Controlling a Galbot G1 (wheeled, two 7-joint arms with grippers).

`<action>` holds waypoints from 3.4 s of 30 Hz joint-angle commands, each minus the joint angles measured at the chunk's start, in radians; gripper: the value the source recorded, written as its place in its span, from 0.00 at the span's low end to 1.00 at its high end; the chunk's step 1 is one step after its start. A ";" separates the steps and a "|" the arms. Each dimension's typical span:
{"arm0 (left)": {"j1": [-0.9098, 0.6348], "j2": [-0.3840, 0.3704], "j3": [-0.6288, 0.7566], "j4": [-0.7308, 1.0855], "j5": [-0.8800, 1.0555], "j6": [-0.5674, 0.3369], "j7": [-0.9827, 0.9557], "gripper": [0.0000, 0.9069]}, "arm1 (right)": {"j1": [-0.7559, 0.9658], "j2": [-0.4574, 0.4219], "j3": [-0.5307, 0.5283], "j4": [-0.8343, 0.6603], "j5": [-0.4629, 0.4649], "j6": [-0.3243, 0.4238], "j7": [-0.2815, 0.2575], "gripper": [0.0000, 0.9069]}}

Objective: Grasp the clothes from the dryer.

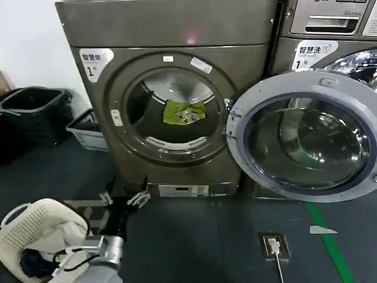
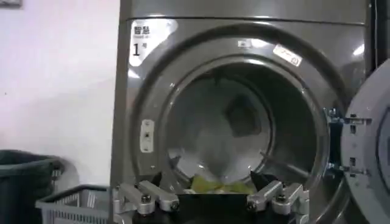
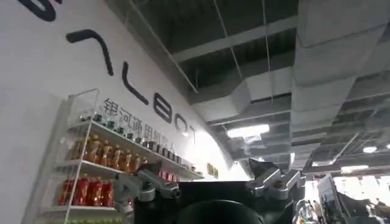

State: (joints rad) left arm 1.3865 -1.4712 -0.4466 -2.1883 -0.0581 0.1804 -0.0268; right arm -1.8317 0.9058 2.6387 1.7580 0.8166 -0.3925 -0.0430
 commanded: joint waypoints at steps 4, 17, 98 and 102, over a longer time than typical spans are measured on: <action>-0.003 0.002 0.002 0.000 0.000 -0.009 0.005 1.00 | -0.012 -0.009 0.033 -0.021 0.021 0.018 0.012 1.00; -0.015 0.006 0.015 0.011 0.006 -0.041 0.032 1.00 | -0.025 -0.002 0.033 -0.036 0.021 0.099 0.026 1.00; -0.033 0.008 0.034 0.037 0.017 -0.043 0.038 1.00 | -0.029 0.016 0.045 -0.028 0.029 0.128 0.016 1.00; -0.033 0.008 0.034 0.038 0.016 -0.043 0.038 1.00 | -0.028 0.015 0.046 -0.028 0.029 0.128 0.016 1.00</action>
State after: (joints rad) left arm 1.3530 -1.4638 -0.4132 -2.1509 -0.0414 0.1375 0.0106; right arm -1.8611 0.9212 2.6844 1.7291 0.8450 -0.2639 -0.0280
